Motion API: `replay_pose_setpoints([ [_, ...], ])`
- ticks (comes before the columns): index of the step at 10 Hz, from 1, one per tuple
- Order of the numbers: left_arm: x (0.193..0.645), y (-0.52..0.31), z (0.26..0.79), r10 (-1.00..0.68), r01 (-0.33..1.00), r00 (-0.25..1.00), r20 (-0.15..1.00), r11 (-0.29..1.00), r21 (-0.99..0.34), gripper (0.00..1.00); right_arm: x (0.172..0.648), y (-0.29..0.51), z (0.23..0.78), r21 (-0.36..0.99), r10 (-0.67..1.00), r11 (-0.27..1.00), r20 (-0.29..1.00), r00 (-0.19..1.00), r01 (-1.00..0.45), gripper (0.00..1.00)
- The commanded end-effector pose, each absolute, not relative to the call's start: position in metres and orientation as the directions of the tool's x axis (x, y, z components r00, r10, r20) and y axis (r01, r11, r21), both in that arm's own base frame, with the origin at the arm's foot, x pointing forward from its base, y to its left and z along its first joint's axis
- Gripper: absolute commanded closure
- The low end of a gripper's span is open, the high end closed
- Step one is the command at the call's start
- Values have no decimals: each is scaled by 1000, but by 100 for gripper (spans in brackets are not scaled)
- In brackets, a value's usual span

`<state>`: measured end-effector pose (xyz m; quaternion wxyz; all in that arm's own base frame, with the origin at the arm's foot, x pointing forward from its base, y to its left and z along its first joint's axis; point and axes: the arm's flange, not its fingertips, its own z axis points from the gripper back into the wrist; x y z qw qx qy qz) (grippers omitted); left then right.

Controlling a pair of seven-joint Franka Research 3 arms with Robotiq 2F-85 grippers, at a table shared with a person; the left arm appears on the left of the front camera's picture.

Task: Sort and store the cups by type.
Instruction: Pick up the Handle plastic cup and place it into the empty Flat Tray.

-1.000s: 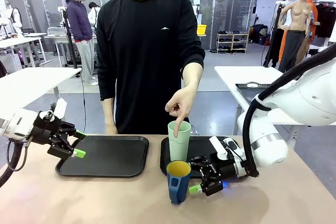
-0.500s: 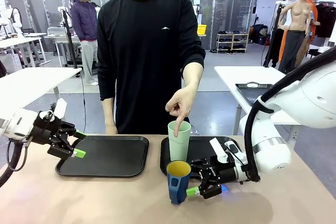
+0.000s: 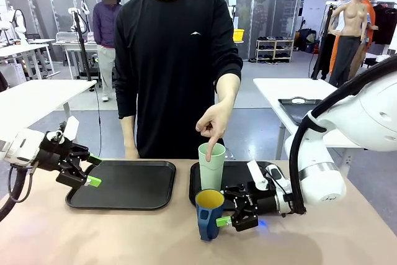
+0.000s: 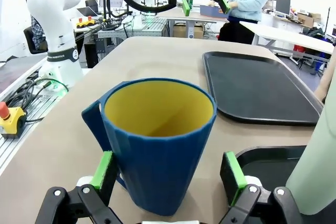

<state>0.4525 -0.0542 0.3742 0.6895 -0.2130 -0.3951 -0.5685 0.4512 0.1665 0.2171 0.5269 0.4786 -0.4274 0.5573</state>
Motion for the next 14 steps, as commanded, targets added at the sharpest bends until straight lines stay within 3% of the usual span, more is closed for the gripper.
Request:
replay_pose_setpoints([
  [1, 452, -55, 373, -601, 948, 21, 799, 267, 175, 0, 433, 176, 204, -7, 188, -54, 982, -17, -999, 0],
  [14, 452, -55, 373, -601, 948, 21, 799, 267, 175, 0, 430, 191, 191, 38, 146, -33, 989, 33, -999, 0],
])
